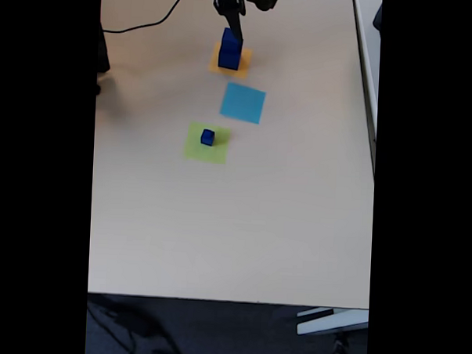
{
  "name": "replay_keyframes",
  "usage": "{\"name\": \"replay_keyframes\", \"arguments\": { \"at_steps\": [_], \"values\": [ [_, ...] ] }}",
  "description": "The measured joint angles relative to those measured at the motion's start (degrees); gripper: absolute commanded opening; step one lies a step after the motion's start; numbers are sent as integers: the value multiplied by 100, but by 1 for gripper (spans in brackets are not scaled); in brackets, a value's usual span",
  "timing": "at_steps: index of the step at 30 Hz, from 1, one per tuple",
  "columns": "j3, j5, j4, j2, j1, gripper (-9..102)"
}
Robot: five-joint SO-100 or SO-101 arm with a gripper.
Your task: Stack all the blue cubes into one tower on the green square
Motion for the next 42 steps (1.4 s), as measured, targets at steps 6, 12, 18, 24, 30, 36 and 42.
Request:
{"name": "replay_keyframes", "arguments": {
  "at_steps": [6,12,18,24,30,36,42],
  "values": [
    [308,62,0,0,0,36],
    [492,62,0,0,62,36],
    [606,79,0,0,53,34],
    [606,79,0,0,53,30],
    [606,44,53,-114,-18,29],
    [606,-132,97,-246,-26,26],
    [598,-167,105,-325,-18,17]
  ]
}}
